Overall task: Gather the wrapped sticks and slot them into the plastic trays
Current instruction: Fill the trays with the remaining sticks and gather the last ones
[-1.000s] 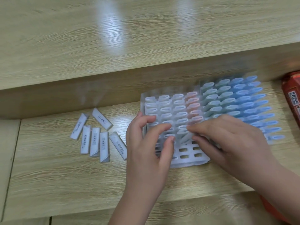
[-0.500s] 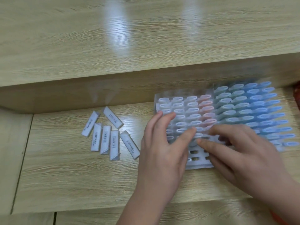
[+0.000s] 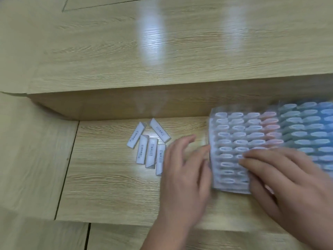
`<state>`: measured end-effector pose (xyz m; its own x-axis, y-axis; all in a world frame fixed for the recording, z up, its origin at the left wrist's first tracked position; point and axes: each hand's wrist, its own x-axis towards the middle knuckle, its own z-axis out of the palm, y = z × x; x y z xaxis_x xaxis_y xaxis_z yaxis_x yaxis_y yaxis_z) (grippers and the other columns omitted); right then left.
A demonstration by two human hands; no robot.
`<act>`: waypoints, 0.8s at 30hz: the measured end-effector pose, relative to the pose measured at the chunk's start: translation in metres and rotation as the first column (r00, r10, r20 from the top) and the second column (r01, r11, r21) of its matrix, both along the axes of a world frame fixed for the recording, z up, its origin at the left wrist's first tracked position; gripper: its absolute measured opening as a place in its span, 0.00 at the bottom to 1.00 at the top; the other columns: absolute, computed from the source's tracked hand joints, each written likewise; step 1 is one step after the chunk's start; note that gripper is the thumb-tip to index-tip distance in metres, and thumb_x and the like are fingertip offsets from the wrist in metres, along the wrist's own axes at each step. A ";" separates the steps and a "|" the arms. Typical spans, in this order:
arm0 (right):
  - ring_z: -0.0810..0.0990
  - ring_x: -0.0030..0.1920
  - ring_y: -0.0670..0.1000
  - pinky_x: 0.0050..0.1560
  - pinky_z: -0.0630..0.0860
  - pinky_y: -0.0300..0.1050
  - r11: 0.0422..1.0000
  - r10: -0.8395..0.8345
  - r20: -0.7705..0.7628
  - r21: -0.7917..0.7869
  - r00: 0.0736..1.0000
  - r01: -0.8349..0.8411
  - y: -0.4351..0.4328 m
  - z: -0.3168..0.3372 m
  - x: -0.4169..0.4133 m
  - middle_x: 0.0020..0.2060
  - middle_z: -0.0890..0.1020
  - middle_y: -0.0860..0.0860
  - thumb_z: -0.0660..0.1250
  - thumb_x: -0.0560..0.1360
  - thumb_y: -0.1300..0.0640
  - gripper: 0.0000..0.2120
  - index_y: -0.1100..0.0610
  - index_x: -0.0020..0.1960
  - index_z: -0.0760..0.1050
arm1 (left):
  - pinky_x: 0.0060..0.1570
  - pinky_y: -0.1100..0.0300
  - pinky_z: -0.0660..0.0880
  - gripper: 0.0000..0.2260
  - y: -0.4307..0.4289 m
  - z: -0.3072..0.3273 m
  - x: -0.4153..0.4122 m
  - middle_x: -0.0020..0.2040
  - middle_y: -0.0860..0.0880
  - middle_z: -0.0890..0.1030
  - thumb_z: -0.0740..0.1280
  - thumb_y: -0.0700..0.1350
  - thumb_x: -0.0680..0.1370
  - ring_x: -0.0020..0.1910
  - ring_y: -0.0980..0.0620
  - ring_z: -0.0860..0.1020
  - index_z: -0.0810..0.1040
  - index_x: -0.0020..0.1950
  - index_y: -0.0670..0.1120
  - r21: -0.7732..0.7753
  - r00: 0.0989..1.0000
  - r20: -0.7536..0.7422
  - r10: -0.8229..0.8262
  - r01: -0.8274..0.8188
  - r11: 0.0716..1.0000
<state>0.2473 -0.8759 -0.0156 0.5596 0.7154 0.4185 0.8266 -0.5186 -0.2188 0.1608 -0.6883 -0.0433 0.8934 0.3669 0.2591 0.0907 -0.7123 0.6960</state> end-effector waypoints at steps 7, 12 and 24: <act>0.79 0.43 0.56 0.41 0.80 0.52 0.976 -0.115 -0.284 -0.210 0.952 0.055 0.139 0.003 -0.049 0.44 0.81 0.52 0.75 0.71 0.59 0.10 0.57 0.52 0.80 | 0.53 0.62 0.65 0.13 0.093 -0.020 -0.042 0.57 0.50 0.74 0.70 0.45 0.76 0.59 0.49 0.72 0.82 0.60 0.47 0.095 0.876 -0.214 0.433 -0.422 0.901; 0.74 0.56 0.53 0.44 0.69 0.46 0.869 -0.398 -0.362 -0.444 0.843 0.220 0.184 -0.019 -0.037 0.56 0.73 0.50 0.61 0.77 0.38 0.23 0.51 0.66 0.66 | 0.53 0.59 0.64 0.15 0.120 -0.021 -0.030 0.56 0.48 0.75 0.70 0.50 0.76 0.57 0.47 0.72 0.79 0.61 0.48 0.114 0.837 -0.356 0.415 -0.402 0.908; 0.78 0.49 0.55 0.42 0.72 0.47 0.921 -0.390 -0.565 -0.254 0.727 0.297 0.194 -0.037 -0.015 0.46 0.82 0.47 0.68 0.74 0.53 0.17 0.49 0.61 0.72 | 0.49 0.47 0.74 0.15 0.117 -0.010 -0.016 0.49 0.51 0.81 0.69 0.44 0.75 0.50 0.46 0.78 0.74 0.61 0.47 0.098 0.834 -0.426 0.350 -0.343 0.934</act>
<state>0.2322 -0.6816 -0.0527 0.8784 0.4470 -0.1692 0.3113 -0.8037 -0.5072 0.1451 -0.5709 -0.0532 0.7315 0.6726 -0.1119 0.6208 -0.5891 0.5173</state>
